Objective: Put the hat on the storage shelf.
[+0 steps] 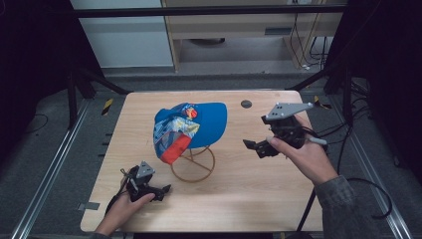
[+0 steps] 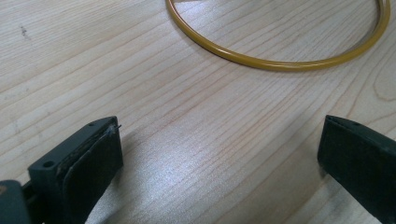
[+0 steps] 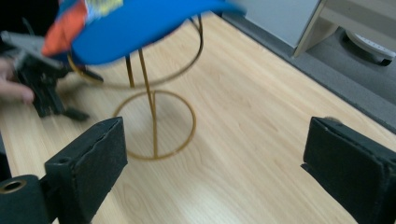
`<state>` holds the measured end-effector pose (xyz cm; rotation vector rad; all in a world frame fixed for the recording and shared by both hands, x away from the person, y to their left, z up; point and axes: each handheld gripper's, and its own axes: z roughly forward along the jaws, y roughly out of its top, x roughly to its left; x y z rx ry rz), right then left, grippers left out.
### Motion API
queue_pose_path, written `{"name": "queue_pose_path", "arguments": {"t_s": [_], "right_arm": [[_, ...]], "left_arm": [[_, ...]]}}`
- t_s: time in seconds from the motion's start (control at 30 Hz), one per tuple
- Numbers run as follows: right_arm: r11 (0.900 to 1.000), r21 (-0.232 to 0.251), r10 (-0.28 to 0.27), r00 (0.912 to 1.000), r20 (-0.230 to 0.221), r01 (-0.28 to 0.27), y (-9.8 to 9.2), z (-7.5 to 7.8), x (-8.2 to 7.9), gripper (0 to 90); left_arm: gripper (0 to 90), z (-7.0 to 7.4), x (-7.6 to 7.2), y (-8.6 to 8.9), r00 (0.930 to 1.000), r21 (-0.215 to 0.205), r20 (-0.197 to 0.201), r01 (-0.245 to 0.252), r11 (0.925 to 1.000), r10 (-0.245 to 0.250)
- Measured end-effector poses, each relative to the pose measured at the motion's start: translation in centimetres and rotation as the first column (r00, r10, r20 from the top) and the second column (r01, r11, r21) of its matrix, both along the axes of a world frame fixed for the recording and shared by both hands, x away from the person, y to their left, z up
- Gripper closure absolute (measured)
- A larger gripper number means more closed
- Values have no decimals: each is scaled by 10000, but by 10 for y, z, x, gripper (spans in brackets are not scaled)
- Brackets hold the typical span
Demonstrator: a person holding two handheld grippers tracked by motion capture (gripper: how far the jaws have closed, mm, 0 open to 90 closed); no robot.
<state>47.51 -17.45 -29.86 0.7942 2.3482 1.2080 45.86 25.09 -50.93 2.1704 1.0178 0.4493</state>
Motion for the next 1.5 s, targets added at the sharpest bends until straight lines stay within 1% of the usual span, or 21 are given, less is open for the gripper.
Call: {"name": "queue_pose_path", "arguments": {"t_s": [0.03, 0.07, 0.1, 0.13, 0.27, 0.37, 0.4, 0.43, 0.47, 0.5, 0.53, 0.57, 0.6, 0.73, 0.83, 0.87, 0.9, 1.2, 1.27, 1.5], "right_arm": [[10000, -55, -66, 10000, 6, 66, -1, -3, -1, 64], [9997, -151, -198, 9998, 51, 199, -2, -12, -2, 66], [9997, -151, -198, 9998, 51, 199, -2, -12, -2, 66], [9994, -172, -301, 9995, 53, 302, -3, -16, -2, 71], [9965, -513, -649, 9978, 105, 654, -7, -34, -3, 85], [9955, -542, -777, 9970, 9, 776, -11, -48, -3, 90], [9944, -597, -873, 9962, 15, 872, -15, -58, -3, 91], [9944, -597, -873, 9962, 15, 872, -15, -58, -3, 91], [9940, -627, -892, 9960, 30, 892, -16, -63, -4, 91], [9934, -643, -947, 9955, 2, 945, -18, -67, -4, 92], [9927, -620, -1038, 9946, -45, 1033, -22, -78, -5, 93], [9927, -620, -1038, 9946, -45, 1033, -22, -78, -5, 93], [9927, -625, -1038, 9946, -87, 1030, -23, -81, -5, 93], [9910, -638, -1197, 9924, -293, 1177, -28, -98, -6, 98], [9886, -681, -1378, 9892, -500, 1343, -34, -115, -10, 104], [9886, -681, -1378, 9892, -500, 1343, -34, -115, -10, 104], [9881, -682, -1421, 9878, -636, 1377, -37, -121, -12, 104], [9876, -473, -1537, 9835, -951, 1498, -46, -146, -19, 103], [9870, -442, -1584, 9816, -1068, 1545, -46, -150, -20, 103], [9874, -363, -1577, 9790, -1290, 1542, -45, -165, -21, 103]], "left_arm": [[0, 0, 0, 0, 10000, 2, -1, 0, 10000, 0], [0, 0, 0, 0, 10000, 1, -2, 1, 10000, -1], [0, 0, 0, 0, 10000, 1, -2, 1, 10000, -1], [0, 0, 0, 0, 10000, -2, -1, -1, 10000, 1], [0, 0, 0, 0, 10000, -2, -3, 0, 10000, 0], [0, 0, 0, 0, 10000, -1, -1, -1, 10000, 1], [0, 0, 0, 0, 10000, 1, -2, 0, 10000, 0], [0, 0, 0, 0, 10000, 1, -2, 0, 10000, 0], [0, 0, 0, 0, 10000, 0, 0, -4, 10000, 4], [0, 0, 0, 0, 10000, -3, -2, -3, 10000, 3], [0, 0, 0, 0, 10000, -2, 1, -3, 10000, 3], [0, 0, 0, 0, 10000, 1, -2, 0, 10000, 0], [0, 0, 0, 0, 10000, -2, -3, -3, 10000, 3], [0, 0, 0, 0, 10000, 21, -10, 19, 10000, -19], [0, 0, 0, 0, 10000, 13, -12, 15, 10000, -15], [0, 0, 0, 0, 10000, 13, -12, 15, 10000, -15], [0, 0, 0, 0, 10000, 13, -13, 14, 10000, -14], [0, 0, 0, 0, 10000, 11, -13, 11, 10000, -11], [0, 0, 0, 0, 10000, 10, -15, 11, 10000, -11], [0, 0, 0, 0, 10000, 16, -11, 17, 10000, -17]]}}
